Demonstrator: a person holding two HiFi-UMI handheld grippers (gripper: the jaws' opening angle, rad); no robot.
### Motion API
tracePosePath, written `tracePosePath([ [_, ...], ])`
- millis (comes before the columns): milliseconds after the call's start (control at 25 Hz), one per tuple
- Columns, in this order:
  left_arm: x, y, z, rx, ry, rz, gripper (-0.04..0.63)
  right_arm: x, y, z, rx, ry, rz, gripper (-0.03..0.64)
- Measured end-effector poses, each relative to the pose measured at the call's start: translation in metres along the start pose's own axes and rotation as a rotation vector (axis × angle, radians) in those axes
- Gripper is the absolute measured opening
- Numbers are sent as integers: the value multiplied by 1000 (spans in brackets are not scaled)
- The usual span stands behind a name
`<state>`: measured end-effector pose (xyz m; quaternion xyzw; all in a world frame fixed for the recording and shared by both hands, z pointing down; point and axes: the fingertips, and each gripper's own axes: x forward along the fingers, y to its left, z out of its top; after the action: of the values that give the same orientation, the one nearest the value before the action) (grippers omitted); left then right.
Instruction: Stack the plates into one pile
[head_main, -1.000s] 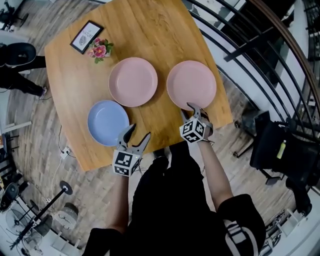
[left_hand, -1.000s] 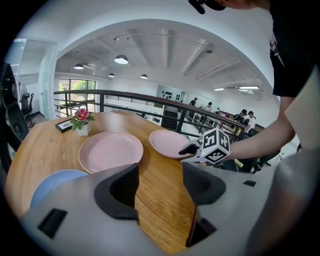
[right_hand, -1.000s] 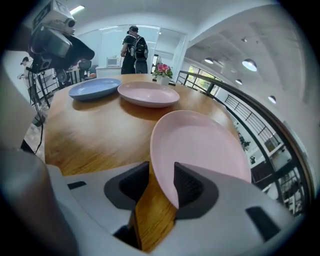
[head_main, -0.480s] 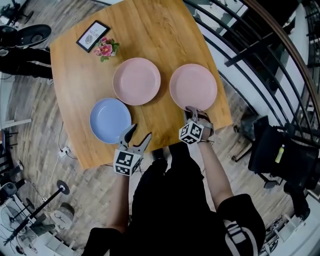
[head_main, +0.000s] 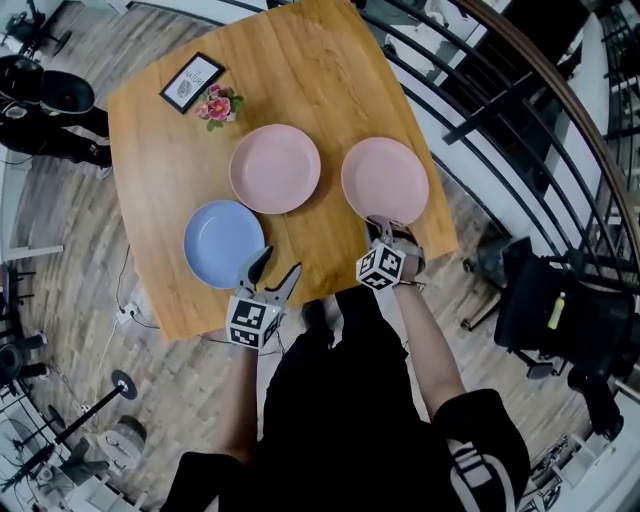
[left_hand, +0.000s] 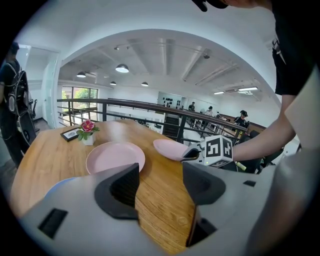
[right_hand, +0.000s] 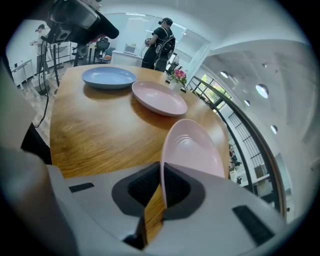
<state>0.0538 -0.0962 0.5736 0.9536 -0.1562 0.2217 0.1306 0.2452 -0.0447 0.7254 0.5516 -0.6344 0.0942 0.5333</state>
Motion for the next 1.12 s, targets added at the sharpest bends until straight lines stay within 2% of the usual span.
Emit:
tracePosePath([
  [360, 1, 6, 9, 6, -35, 28, 288, -3, -10, 1, -28, -7, -10, 21],
  [600, 1, 9, 13, -21, -48, 57, 288, 0, -23, 11, -80, -18, -12, 23],
  [1120, -9, 38, 15, -104, -93, 207, 288, 23, -33, 56, -232, -100, 54, 23],
])
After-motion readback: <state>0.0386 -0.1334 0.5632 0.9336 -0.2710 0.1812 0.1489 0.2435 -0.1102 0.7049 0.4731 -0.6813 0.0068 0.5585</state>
